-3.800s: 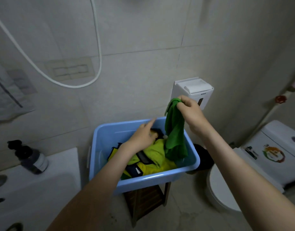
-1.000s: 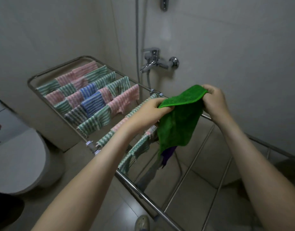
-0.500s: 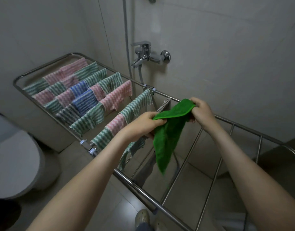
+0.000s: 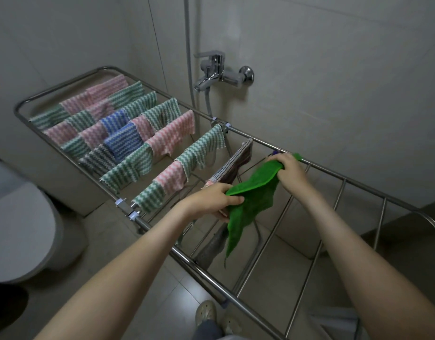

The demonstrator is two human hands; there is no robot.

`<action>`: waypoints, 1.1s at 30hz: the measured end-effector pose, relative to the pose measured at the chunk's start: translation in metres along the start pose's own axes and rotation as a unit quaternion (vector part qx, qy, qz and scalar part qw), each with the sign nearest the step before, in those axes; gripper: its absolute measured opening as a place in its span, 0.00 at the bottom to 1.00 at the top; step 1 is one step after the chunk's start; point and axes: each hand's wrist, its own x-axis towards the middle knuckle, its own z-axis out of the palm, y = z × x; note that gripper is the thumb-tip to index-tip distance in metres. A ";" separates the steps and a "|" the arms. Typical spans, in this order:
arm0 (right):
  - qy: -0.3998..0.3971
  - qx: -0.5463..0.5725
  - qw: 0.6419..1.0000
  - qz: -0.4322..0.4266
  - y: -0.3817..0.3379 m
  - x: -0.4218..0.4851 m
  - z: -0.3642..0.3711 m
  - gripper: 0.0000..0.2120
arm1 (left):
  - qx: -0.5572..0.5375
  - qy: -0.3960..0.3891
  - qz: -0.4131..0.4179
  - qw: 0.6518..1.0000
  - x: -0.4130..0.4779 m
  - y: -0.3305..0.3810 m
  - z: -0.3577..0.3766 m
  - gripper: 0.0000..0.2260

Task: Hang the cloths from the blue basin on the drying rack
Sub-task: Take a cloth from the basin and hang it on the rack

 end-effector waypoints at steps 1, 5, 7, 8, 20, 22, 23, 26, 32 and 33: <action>0.001 -0.006 1.000 -0.004 0.000 0.002 0.000 0.22 | -0.001 -0.002 -0.002 1.000 0.002 -0.001 -0.001 0.10; 0.011 -0.009 1.000 -0.023 -0.009 0.007 0.004 0.18 | -0.016 -0.008 -0.008 1.000 0.002 -0.005 -0.009 0.06; 0.021 0.007 0.999 -0.033 -0.017 0.012 0.010 0.17 | -0.019 0.000 -0.015 1.000 -0.001 -0.005 -0.016 0.07; 0.022 0.015 0.999 -0.039 -0.022 0.016 0.015 0.17 | -0.020 0.007 -0.024 0.999 -0.003 -0.007 -0.022 0.09; -0.083 0.010 0.996 0.010 -0.003 0.037 0.078 0.29 | 0.151 0.057 -0.240 0.957 0.019 -0.054 -0.047 0.14; 0.008 -0.009 0.999 0.041 0.015 0.039 0.078 0.25 | 0.153 0.046 -0.233 0.959 0.025 -0.054 -0.044 0.13; 0.044 0.006 0.996 0.077 0.022 0.039 0.076 0.24 | 0.153 0.044 -0.220 0.963 0.028 -0.054 -0.043 0.12; 0.072 0.115 0.972 0.191 0.034 0.037 0.070 0.17 | 0.158 0.020 -0.176 0.971 0.037 -0.051 -0.040 0.11; -0.039 0.189 0.944 0.270 0.051 0.032 0.064 0.10 | 0.145 -0.057 -0.118 0.981 0.057 -0.042 -0.024 0.04; -0.052 0.188 0.943 0.271 0.053 0.030 0.063 0.11 | 0.150 -0.061 -0.117 0.980 0.059 -0.041 -0.022 0.04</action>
